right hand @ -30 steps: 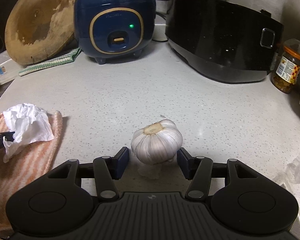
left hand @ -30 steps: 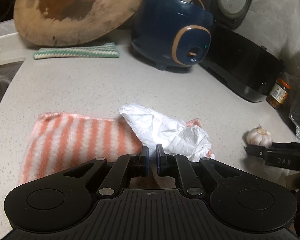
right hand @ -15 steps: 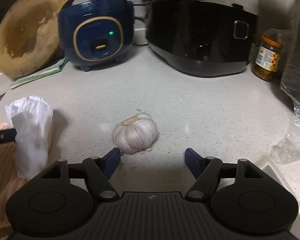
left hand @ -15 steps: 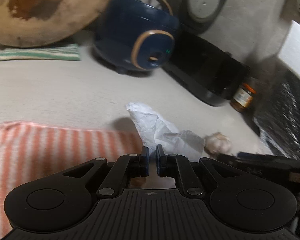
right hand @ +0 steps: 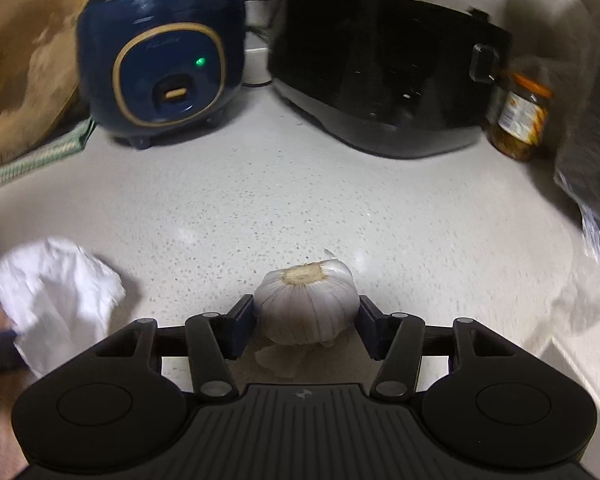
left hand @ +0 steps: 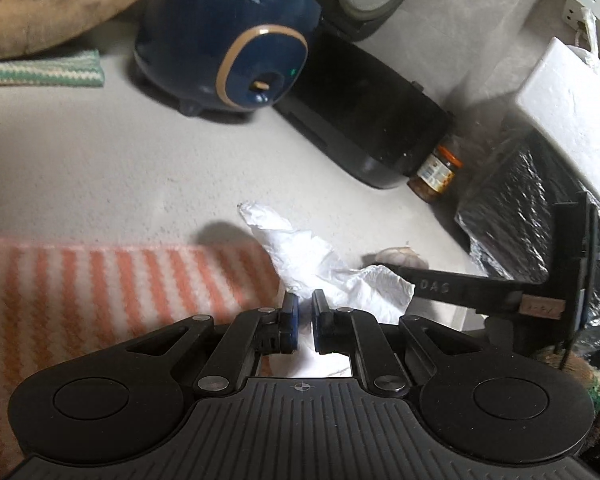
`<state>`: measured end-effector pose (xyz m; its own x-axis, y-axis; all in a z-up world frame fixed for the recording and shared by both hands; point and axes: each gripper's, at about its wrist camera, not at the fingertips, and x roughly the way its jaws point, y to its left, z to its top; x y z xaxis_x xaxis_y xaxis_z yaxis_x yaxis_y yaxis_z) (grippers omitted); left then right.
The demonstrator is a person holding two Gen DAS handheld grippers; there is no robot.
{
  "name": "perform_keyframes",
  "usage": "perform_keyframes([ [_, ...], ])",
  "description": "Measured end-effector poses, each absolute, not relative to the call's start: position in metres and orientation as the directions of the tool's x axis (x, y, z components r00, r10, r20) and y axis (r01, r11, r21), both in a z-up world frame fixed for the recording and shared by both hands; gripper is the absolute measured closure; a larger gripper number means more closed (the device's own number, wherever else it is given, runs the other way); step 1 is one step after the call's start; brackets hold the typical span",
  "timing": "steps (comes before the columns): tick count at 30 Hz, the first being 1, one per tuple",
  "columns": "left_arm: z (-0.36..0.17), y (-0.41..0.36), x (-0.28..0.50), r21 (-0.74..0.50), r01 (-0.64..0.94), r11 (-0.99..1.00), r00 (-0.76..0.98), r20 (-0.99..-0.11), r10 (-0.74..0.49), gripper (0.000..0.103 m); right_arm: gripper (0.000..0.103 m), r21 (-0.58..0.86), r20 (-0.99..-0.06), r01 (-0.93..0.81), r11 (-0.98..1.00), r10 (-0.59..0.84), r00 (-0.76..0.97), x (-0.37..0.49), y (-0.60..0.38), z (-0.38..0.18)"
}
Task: Collect trash
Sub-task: 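Grasp the garlic bulb with the right tool while the left holds the tissue, then lower the tissue and garlic into the green bin and open both tools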
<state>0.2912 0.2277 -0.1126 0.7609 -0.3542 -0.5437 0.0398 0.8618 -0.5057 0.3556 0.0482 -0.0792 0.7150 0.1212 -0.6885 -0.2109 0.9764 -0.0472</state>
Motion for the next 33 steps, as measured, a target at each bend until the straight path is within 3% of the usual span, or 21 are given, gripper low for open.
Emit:
perform_keyframes([
  [11, -0.11, 0.216, 0.283, -0.522, 0.078, 0.849, 0.739, -0.541, -0.401, 0.093, 0.05, 0.064, -0.684, -0.126, 0.99, 0.135, 0.717, 0.308, 0.025, -0.06],
  [15, -0.097, 0.177, 0.272, -0.518, 0.161, 0.84, 0.726, -0.514, -0.456, 0.093, 0.049, 0.098, -0.637, -0.114, 0.989, 0.151, 0.756, 0.272, -0.002, -0.047],
  [18, -0.094, 0.14, 0.264, -0.546, 0.254, 0.798, 0.659, -0.506, -0.556, 0.093, 0.049, 0.045, -0.601, -0.075, 0.996, 0.087, 0.794, 0.243, -0.026, -0.043],
  [21, -0.103, 0.093, 0.257, -0.537, 0.321, 0.78, 0.559, -0.558, -0.614, 0.093, 0.049, 0.03, -0.583, -0.02, 0.999, 0.034, 0.812, 0.213, -0.059, -0.051],
  [25, -0.143, 0.039, 0.253, -0.534, 0.316, 0.784, 0.417, -0.664, -0.62, 0.093, 0.049, 0.007, -0.636, 0.104, 0.995, -0.076, 0.768, 0.178, -0.107, -0.082],
  [28, -0.201, 0.007, 0.258, -0.488, 0.258, 0.834, 0.334, -0.765, -0.551, 0.093, 0.049, 0.05, -0.709, 0.187, 0.981, -0.097, 0.699, 0.155, -0.144, -0.119],
  [33, -0.314, -0.027, 0.278, -0.411, 0.16, 0.898, 0.277, -0.854, -0.44, 0.093, 0.05, 0.071, -0.811, 0.274, 0.959, -0.104, 0.575, 0.123, -0.181, -0.177],
])
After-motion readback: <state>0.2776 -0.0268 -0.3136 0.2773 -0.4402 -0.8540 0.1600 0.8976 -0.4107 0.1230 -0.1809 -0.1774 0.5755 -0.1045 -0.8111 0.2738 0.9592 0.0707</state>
